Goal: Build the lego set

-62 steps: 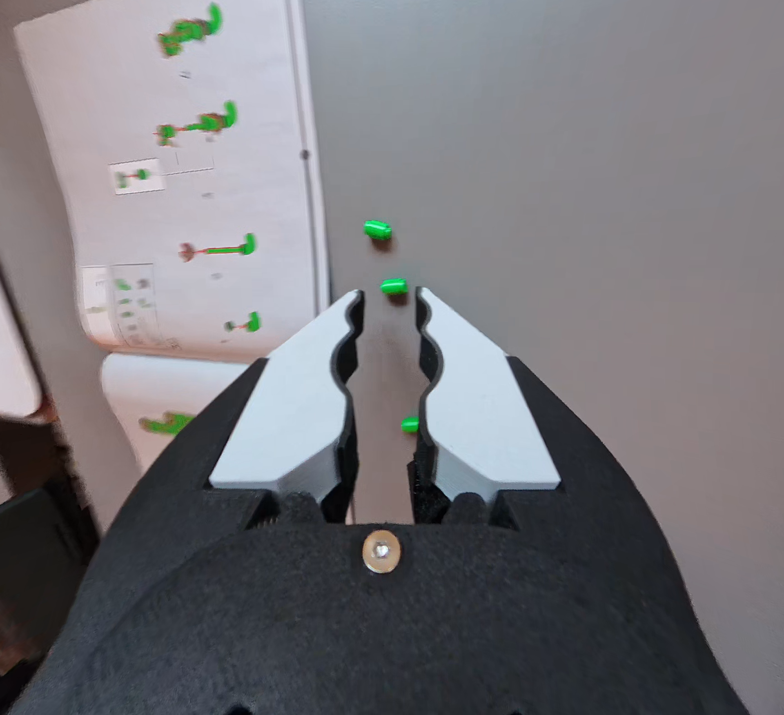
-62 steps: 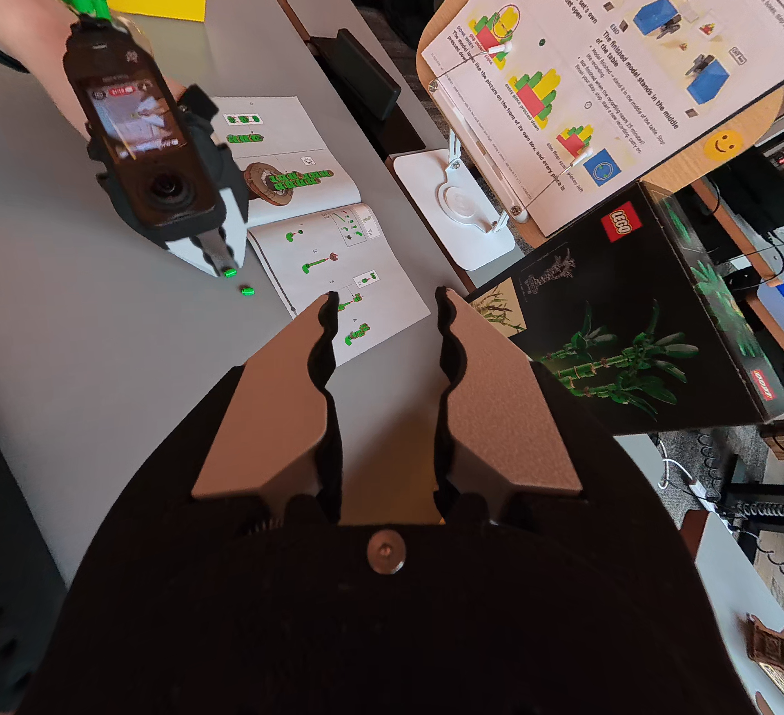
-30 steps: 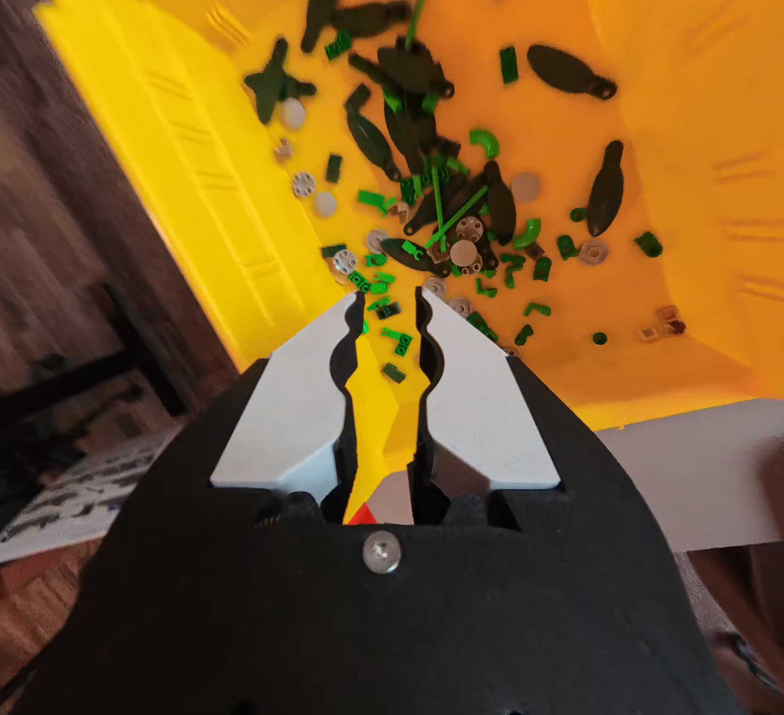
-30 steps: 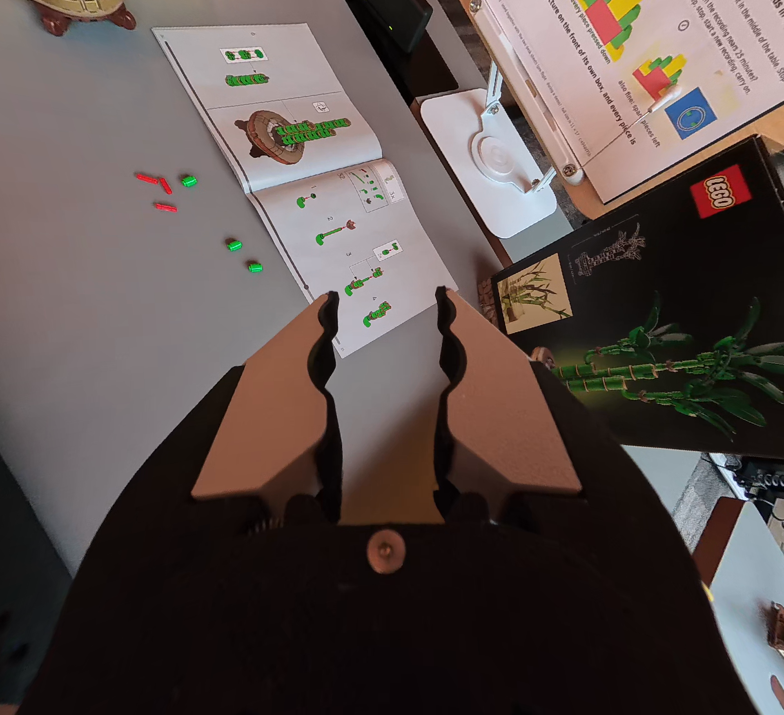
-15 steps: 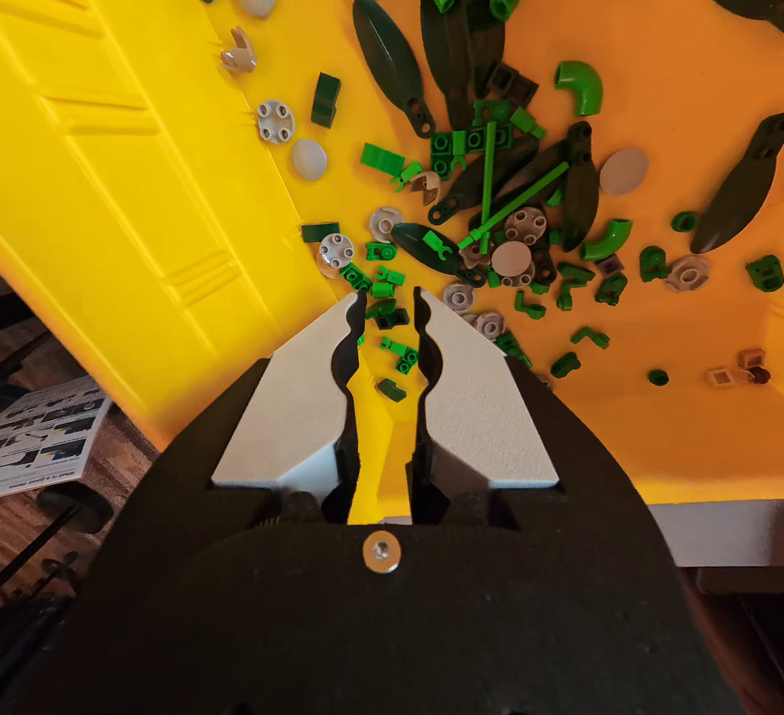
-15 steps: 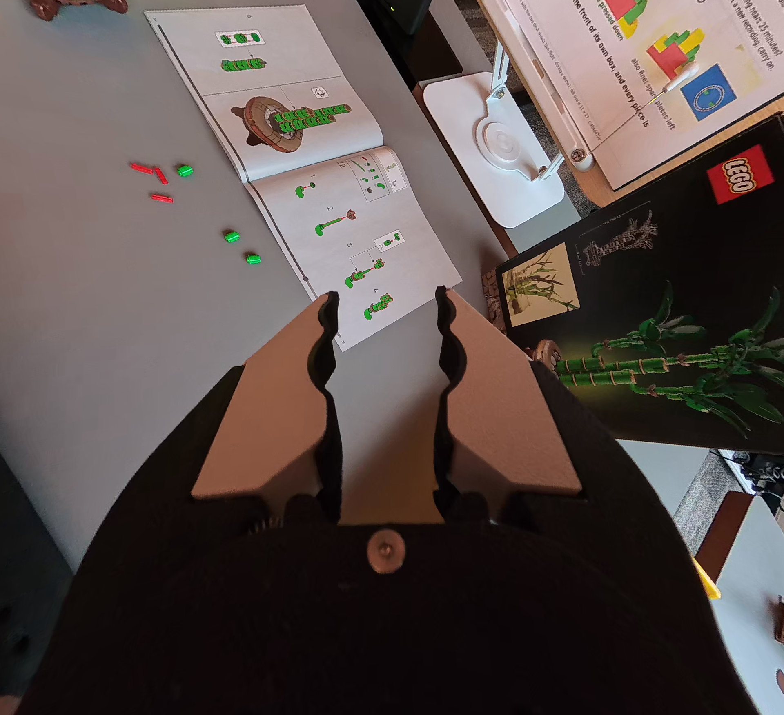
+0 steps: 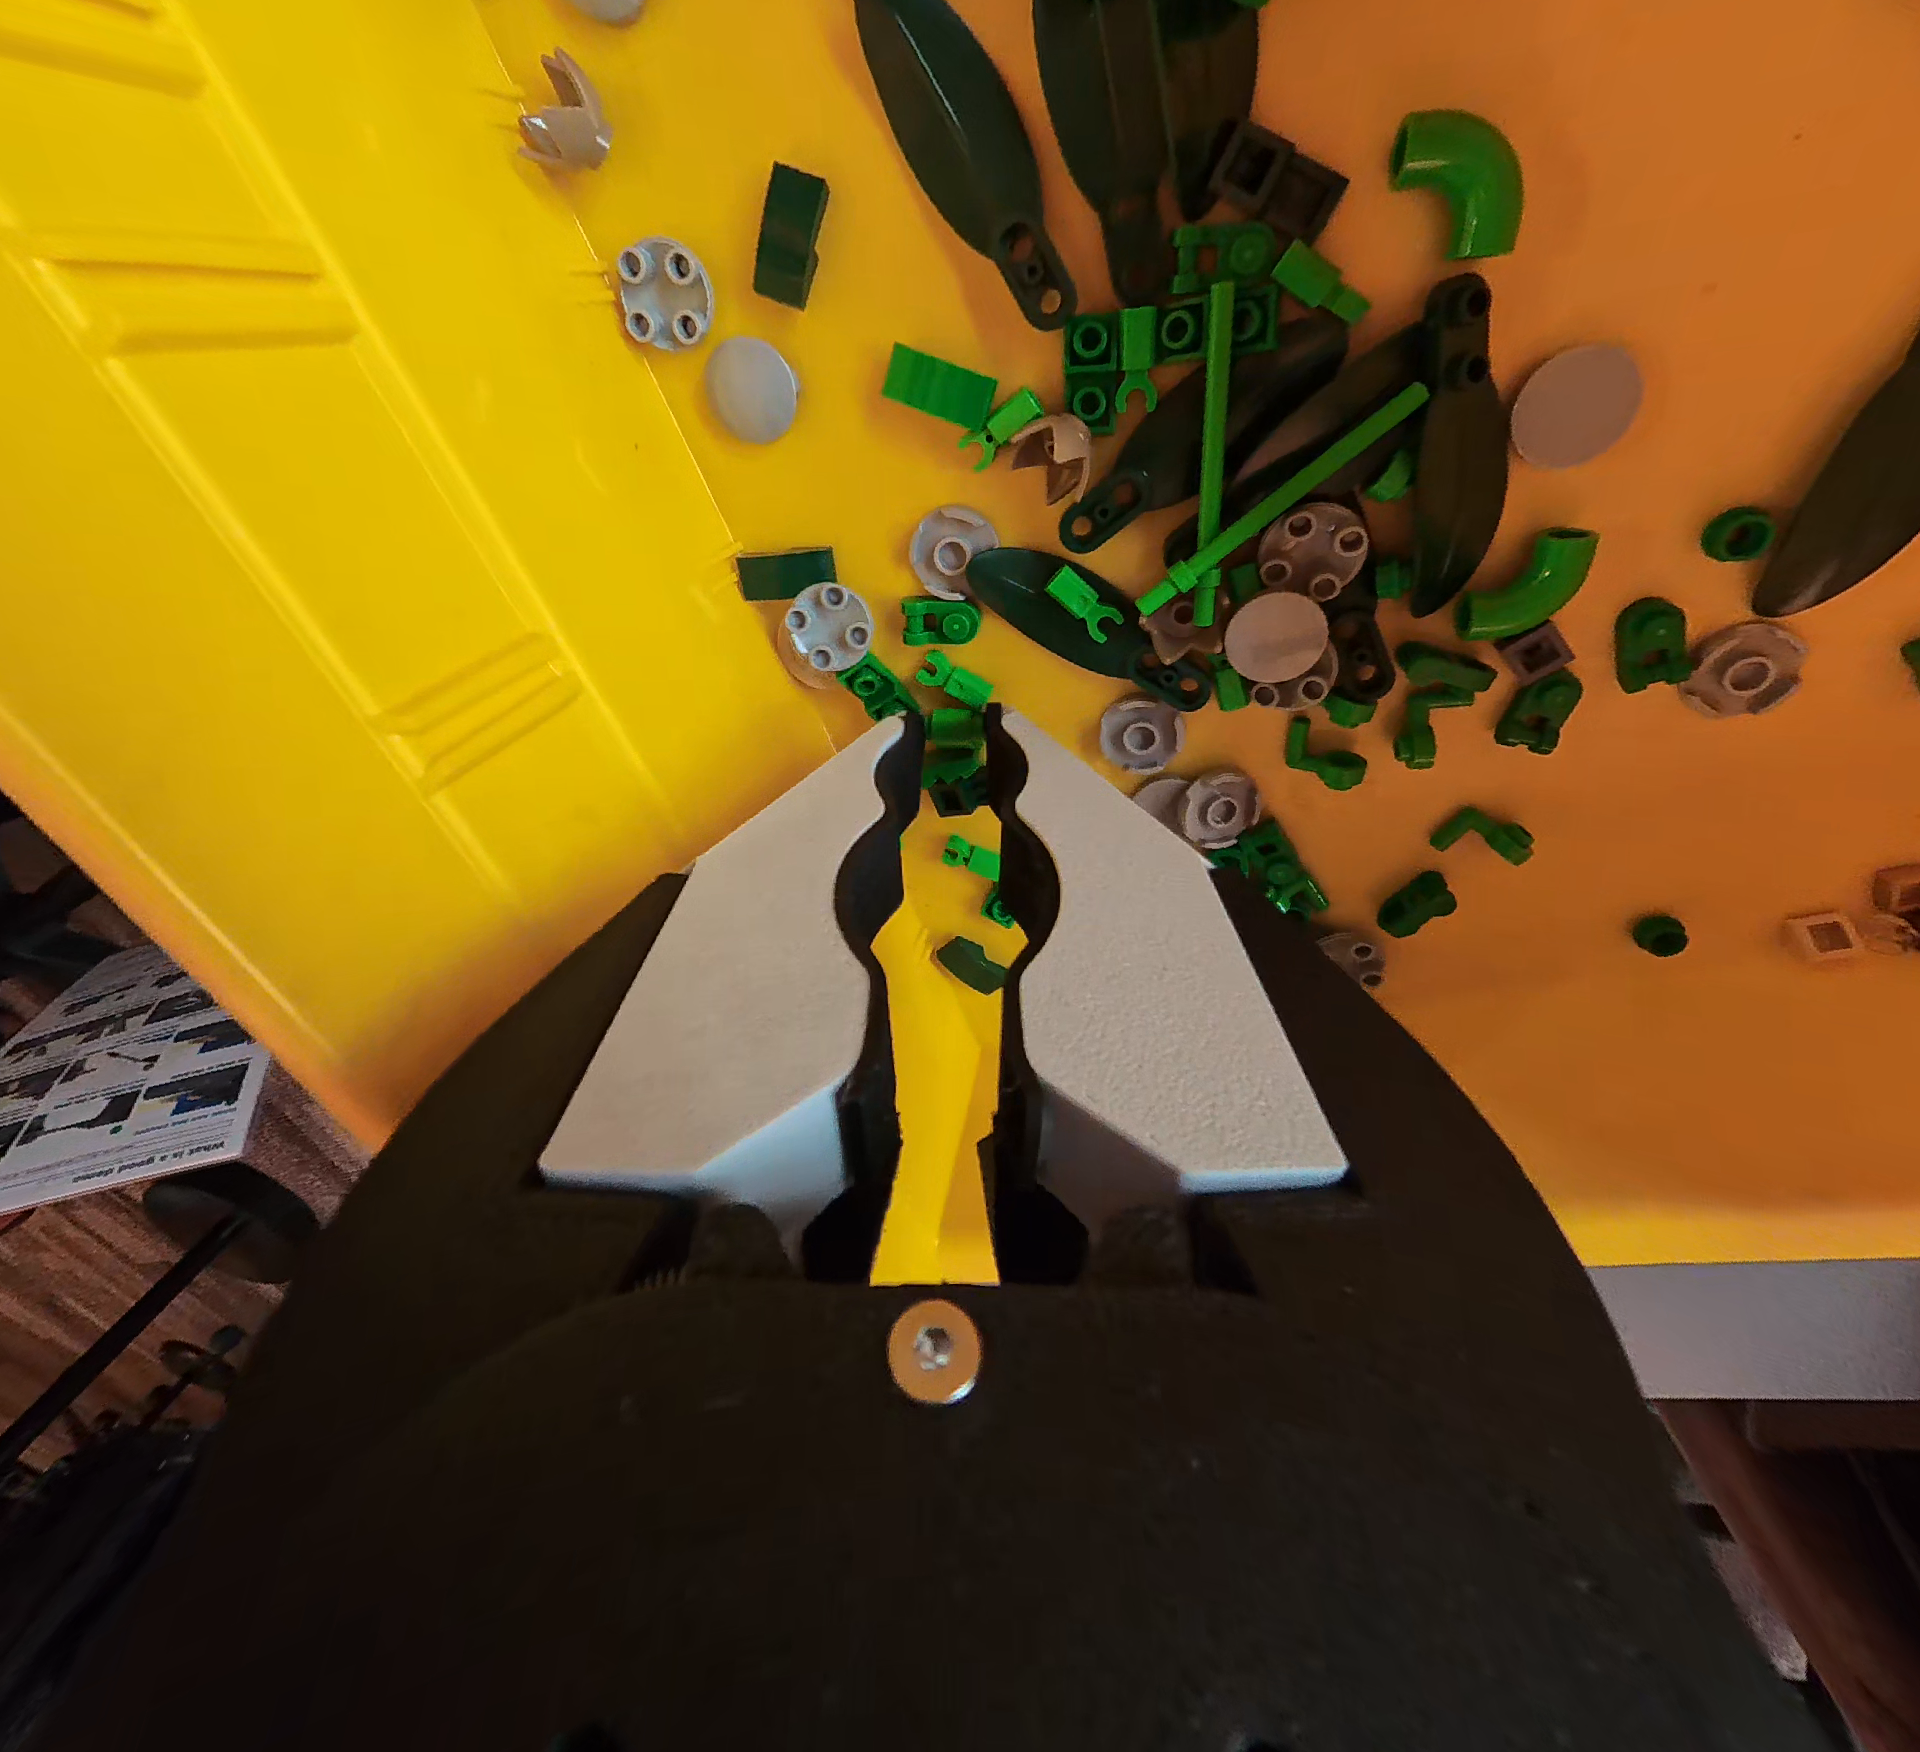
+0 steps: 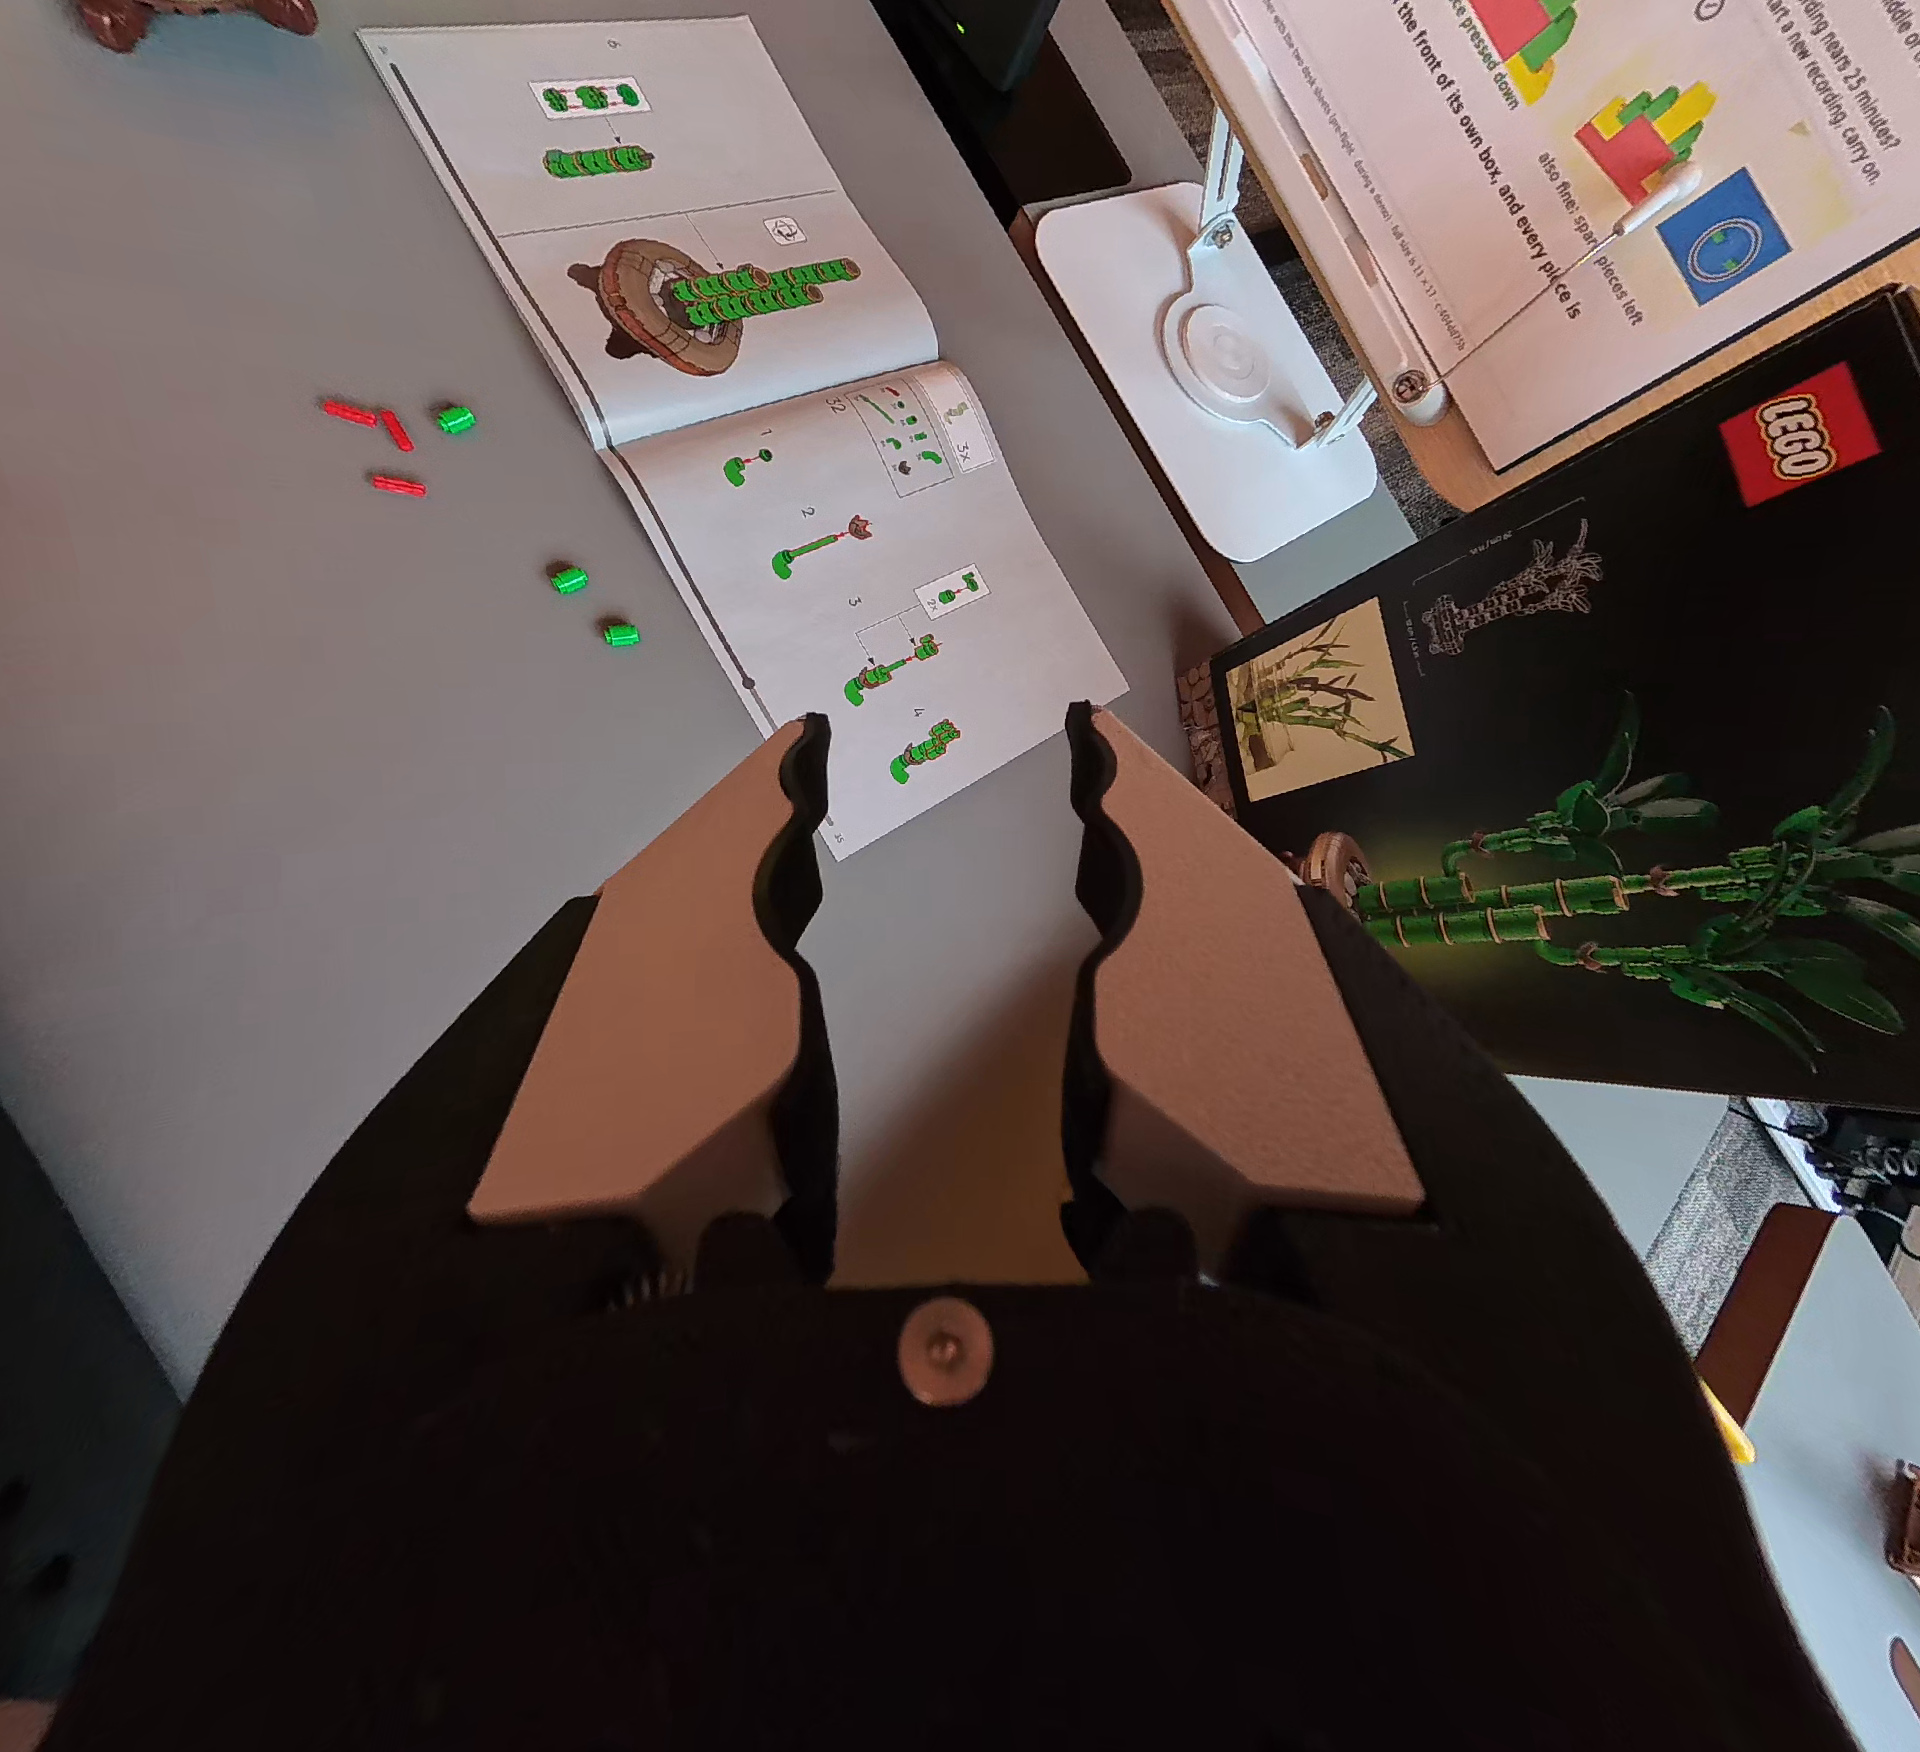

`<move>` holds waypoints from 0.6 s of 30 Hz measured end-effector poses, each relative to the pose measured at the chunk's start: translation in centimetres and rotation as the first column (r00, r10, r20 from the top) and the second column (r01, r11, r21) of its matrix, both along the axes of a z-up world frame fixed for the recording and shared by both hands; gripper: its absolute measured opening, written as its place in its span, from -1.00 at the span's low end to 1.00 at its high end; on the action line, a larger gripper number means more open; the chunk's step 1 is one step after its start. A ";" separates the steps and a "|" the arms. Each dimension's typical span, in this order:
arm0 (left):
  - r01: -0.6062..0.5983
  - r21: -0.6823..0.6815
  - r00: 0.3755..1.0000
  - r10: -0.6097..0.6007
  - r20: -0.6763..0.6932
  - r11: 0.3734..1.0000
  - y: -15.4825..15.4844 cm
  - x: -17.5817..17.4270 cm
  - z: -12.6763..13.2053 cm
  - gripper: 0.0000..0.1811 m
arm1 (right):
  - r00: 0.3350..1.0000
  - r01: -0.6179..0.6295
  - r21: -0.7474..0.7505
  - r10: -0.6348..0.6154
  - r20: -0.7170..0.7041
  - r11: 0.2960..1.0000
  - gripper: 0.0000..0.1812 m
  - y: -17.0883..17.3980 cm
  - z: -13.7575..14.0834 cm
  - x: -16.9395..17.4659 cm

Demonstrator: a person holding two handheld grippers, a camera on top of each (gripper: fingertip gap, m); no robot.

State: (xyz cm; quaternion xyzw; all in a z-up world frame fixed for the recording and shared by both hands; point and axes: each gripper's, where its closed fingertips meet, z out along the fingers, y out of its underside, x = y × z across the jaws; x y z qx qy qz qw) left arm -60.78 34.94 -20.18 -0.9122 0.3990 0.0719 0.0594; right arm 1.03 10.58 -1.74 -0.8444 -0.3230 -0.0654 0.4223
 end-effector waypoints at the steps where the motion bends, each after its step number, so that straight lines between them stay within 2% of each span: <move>1: 0.001 -0.002 1.000 -0.001 0.000 1.000 -0.1 0.0 0.0 -0.89 | 1.000 -0.001 0.000 0.001 0.000 1.000 -0.49 0.0 0.0 0.0; 7: 0.011 0.014 1.000 -0.011 -0.014 1.000 -0.1 -0.3 0.5 -0.90 | 1.000 0.000 0.010 0.000 -0.005 1.000 -0.49 -0.2 0.3 0.1; 11: 0.015 0.055 1.000 -0.014 -0.025 0.998 0.1 -0.6 2.4 -0.90 | 1.000 0.002 0.017 -0.002 -0.006 1.000 -0.49 -0.3 0.5 0.2; 14: 0.017 0.186 1.000 -0.017 0.001 0.982 1.0 -0.3 7.0 -0.90 | 1.000 0.006 0.027 -0.006 -0.010 1.000 -0.49 -0.3 0.8 0.3; 16: 0.015 0.333 0.999 -0.028 0.033 0.943 2.1 0.3 12.3 -0.90 | 1.000 0.010 0.031 -0.010 -0.012 0.999 -0.49 -0.4 0.9 0.3; 18: 0.008 0.475 0.992 -0.068 0.107 0.880 2.6 2.3 18.7 -0.90 | 1.000 0.011 0.036 -0.011 -0.009 0.999 -0.49 -0.5 1.1 0.4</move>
